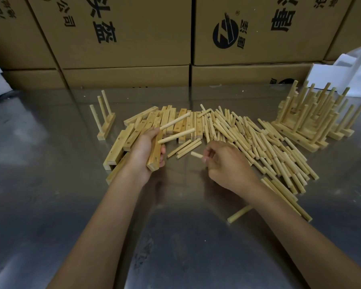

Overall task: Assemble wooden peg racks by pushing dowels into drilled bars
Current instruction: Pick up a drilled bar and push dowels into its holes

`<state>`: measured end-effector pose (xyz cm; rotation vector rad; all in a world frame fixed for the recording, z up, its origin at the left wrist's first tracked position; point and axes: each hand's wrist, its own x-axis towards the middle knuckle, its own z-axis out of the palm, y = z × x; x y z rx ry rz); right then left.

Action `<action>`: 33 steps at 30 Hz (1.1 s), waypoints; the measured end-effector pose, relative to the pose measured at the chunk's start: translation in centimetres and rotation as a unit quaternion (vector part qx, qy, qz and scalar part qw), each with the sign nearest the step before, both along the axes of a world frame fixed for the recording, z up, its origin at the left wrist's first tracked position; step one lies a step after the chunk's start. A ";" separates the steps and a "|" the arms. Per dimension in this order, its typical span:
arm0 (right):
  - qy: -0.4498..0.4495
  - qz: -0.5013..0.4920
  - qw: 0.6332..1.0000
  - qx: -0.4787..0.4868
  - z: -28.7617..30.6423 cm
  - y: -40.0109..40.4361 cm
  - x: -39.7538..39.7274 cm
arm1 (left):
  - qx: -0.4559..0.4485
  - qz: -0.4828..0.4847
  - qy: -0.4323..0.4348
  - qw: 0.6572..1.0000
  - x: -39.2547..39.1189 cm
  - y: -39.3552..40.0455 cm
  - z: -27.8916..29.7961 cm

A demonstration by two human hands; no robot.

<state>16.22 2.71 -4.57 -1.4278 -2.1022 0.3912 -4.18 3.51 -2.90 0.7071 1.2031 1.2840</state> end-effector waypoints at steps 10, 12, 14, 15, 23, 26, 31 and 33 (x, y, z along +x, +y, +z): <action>0.040 0.128 0.977 0.166 2.0 -3.0 -2.1 | 0.002 0.016 0.013 1.000 2.4 -0.5 0.1; 0.066 0.151 0.973 0.160 2.0 -3.0 -2.1 | 0.003 0.024 0.010 1.000 2.3 -0.5 0.2; 0.065 0.163 0.971 0.164 1.8 -3.0 -2.2 | 0.004 0.032 0.006 0.999 2.2 -0.3 0.1; 0.062 0.164 0.970 0.166 1.7 -3.0 -2.3 | 0.005 0.036 0.003 0.999 2.2 -0.3 0.1; 0.070 0.179 0.967 0.170 1.5 -3.2 -2.5 | 0.030 0.077 -0.013 0.996 2.2 -0.1 -0.1; 0.080 0.183 0.963 0.183 1.5 -3.1 -2.4 | 0.048 0.079 -0.012 0.996 2.3 -0.2 0.1; 0.083 0.180 0.961 0.191 1.7 -3.0 -2.4 | 0.038 0.076 -0.036 0.996 3.2 -0.8 0.4; 0.083 0.182 0.963 0.180 1.7 -2.9 -2.2 | 0.038 0.083 -0.030 0.995 3.4 -0.8 0.4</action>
